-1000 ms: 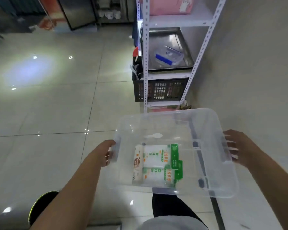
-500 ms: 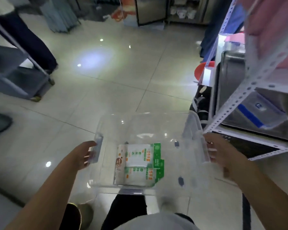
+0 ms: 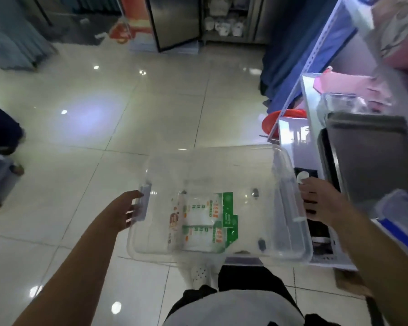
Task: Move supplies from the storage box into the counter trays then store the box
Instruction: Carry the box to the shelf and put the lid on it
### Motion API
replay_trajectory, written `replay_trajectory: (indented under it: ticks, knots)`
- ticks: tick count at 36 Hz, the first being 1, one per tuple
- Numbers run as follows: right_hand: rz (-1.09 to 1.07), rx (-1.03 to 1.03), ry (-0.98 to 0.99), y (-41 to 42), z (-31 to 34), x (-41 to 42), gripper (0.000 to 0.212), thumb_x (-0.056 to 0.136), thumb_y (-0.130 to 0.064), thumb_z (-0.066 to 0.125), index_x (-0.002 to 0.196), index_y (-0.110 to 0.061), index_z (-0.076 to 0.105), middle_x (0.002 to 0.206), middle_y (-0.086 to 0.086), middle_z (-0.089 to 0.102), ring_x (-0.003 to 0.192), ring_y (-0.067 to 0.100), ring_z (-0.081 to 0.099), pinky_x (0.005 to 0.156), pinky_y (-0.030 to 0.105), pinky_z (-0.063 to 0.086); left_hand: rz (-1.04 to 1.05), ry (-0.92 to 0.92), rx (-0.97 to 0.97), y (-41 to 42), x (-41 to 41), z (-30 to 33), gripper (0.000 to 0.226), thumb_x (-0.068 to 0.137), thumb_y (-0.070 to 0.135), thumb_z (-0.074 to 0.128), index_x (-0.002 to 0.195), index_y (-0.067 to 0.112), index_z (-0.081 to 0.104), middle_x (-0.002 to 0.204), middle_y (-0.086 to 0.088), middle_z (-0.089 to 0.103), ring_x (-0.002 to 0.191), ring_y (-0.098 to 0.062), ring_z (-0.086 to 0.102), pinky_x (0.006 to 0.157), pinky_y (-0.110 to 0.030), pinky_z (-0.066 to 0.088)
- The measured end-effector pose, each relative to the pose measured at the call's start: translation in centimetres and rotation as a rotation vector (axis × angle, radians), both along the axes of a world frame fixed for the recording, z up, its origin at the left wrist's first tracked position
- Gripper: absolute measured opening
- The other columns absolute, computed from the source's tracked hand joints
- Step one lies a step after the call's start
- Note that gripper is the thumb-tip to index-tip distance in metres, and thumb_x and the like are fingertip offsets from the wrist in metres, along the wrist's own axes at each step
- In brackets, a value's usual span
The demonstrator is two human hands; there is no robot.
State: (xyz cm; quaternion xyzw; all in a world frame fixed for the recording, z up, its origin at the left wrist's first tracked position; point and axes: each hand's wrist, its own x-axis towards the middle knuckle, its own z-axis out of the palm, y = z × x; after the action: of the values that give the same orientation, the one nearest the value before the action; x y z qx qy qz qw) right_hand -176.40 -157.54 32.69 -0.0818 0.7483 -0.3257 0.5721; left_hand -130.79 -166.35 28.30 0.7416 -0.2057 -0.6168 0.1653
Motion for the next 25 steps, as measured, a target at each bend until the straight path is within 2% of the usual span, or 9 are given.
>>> replay_trajectory:
  ticks: [3,5,9,12,14,17,20,22,25]
  knots:
    - [-0.141,-0.048,-0.020,-3.3,0.1,-0.9,0.031,0.088,-0.032,0.058,0.107,-0.009,0.063,0.090,0.006,0.061,0.074,0.024,0.054,0.065,0.031,0.044,-0.090,0.004,-0.040,-8.4,-2.6,1.0,0.016,0.089,0.030,0.057,0.096,0.016,0.059,0.091,-0.008,0.057,0.070,-0.019,0.053,0.058,-0.027,0.038]
    - [-0.196,-0.067,-0.024,-5.7,-0.4,-1.9,0.032,0.087,-0.030,0.058,0.110,-0.008,0.063,0.090,0.007,0.061,0.074,0.025,0.054,0.065,0.032,0.043,-0.161,-0.002,-0.065,-14.1,-4.6,1.3,0.016,0.089,0.030,0.057,0.100,0.019,0.059,0.094,-0.008,0.059,0.072,-0.019,0.055,0.059,-0.028,0.040]
    - [-0.337,-0.061,-0.031,-11.6,-2.7,-4.3,0.036,0.086,-0.032,0.059,0.112,-0.009,0.063,0.101,0.009,0.062,0.084,0.027,0.056,0.072,0.035,0.047,-0.296,-0.009,-0.069,-24.7,-9.4,1.2,0.015,0.090,0.030,0.057,0.099,0.018,0.060,0.091,-0.008,0.057,0.072,-0.020,0.053,0.058,-0.031,0.041]
    - [-0.447,-0.045,-0.033,-16.2,-4.8,-6.3,0.044,0.083,-0.035,0.061,0.117,-0.008,0.064,0.109,0.013,0.061,0.095,0.030,0.056,0.085,0.040,0.048,-0.372,-0.029,-0.062,-32.0,-12.8,0.5,0.021,0.089,0.030,0.058,0.105,0.016,0.060,0.095,-0.009,0.056,0.074,-0.021,0.052,0.061,-0.030,0.040]
    - [-0.506,-0.026,-0.056,-19.1,-5.4,-7.6,0.037,0.084,-0.034,0.060,0.109,-0.007,0.065,0.098,0.011,0.060,0.089,0.028,0.054,0.082,0.039,0.048,-0.410,-0.038,-0.049,-36.5,-14.8,0.1,0.026,0.088,0.030,0.059,0.111,0.016,0.060,0.101,-0.012,0.054,0.076,-0.023,0.052,0.063,-0.032,0.040]
    - [-0.578,0.013,-0.080,-22.6,-5.5,-8.8,0.018,0.087,-0.031,0.057,0.085,-0.014,0.062,0.078,0.005,0.057,0.068,0.022,0.049,0.066,0.031,0.044,-0.478,-0.056,-0.011,-42.3,-18.1,-0.3,0.026,0.089,0.029,0.059,0.111,0.015,0.059,0.103,-0.014,0.054,0.077,-0.025,0.052,0.063,-0.033,0.040]
    - [-0.653,0.000,-0.054,-25.6,-6.4,-10.2,0.019,0.084,-0.032,0.063,0.087,-0.014,0.064,0.080,0.007,0.058,0.061,0.021,0.041,0.061,0.028,0.038,-0.544,-0.062,-0.014,-47.8,-21.4,-1.1,0.020,0.090,0.027,0.059,0.107,0.016,0.059,0.099,-0.014,0.053,0.075,-0.025,0.051,0.061,-0.031,0.038]
    - [-0.701,0.015,-0.043,-27.4,-7.0,-10.8,0.020,0.085,-0.031,0.063,0.091,-0.012,0.065,0.084,0.008,0.059,0.066,0.023,0.048,0.064,0.031,0.043,-0.593,-0.071,-0.003,-51.1,-23.6,-1.7,0.020,0.089,0.028,0.060,0.105,0.017,0.059,0.095,-0.011,0.054,0.074,-0.023,0.051,0.061,-0.030,0.038]
    - [-0.812,0.041,-0.030,-29.7,-7.9,-11.0,0.019,0.088,-0.031,0.060,0.078,-0.015,0.063,0.071,0.006,0.057,0.059,0.022,0.052,0.057,0.030,0.046,-0.668,-0.116,0.038,-55.5,-26.9,-3.0,0.021,0.085,0.030,0.064,0.101,0.017,0.059,0.088,-0.006,0.053,0.075,-0.021,0.052,0.063,-0.030,0.040]
